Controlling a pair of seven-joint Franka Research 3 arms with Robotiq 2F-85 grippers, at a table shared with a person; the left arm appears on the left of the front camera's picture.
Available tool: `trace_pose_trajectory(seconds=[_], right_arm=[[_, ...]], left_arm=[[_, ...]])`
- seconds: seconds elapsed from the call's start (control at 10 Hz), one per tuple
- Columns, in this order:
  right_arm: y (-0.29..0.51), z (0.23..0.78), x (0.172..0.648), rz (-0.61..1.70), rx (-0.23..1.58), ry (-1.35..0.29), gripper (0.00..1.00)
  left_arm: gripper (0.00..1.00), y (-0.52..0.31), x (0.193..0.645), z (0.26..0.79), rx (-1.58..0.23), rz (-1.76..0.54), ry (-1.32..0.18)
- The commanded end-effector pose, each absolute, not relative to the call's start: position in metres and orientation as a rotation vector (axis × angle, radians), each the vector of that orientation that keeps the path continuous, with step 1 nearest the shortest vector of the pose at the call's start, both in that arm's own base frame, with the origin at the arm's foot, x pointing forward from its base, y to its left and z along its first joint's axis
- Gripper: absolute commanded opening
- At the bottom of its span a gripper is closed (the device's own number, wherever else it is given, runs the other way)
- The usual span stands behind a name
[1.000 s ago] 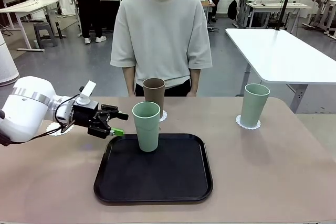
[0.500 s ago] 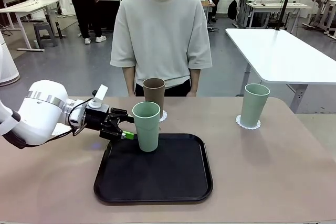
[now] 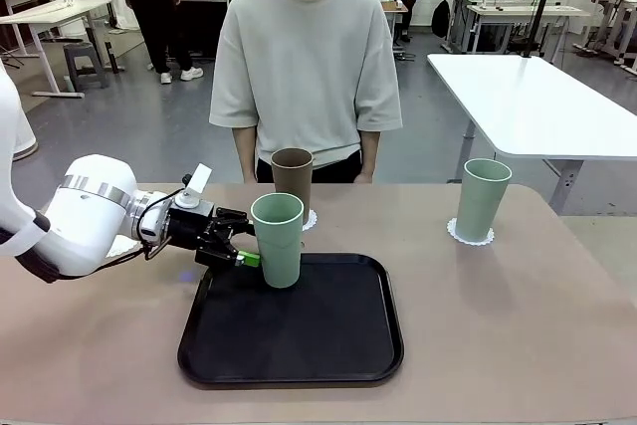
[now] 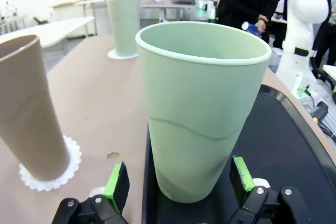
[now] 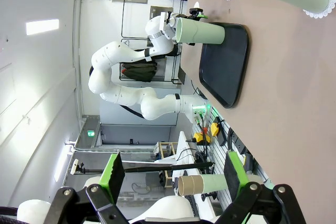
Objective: Place coasters on the table and set cups on them.
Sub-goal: Take one Reusable plastic cup from the Flat Tray and place it on a coaster set by the human.
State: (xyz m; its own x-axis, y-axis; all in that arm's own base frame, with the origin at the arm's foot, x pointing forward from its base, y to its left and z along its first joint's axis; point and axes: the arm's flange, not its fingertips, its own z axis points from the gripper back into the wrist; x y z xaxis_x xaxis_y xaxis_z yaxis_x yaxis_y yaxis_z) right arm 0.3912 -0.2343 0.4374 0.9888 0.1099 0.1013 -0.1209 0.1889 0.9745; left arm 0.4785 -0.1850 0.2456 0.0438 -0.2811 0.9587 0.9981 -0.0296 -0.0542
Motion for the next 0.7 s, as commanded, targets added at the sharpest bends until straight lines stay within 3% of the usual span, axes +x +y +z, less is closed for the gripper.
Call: trace_pose_trajectory(seconds=[0.0,0.6], right_arm=[[-0.234,0.439,0.392,0.152,1.378,-0.013,1.00],[-0.234,0.439,0.392,0.152,1.378,-0.013,1.00]], left_arm=[[1.00,-0.195,0.482,0.244,-1.065,-1.305,-0.943],[1.00,-0.221,0.474,0.238,-1.120,-1.357,-0.925]])
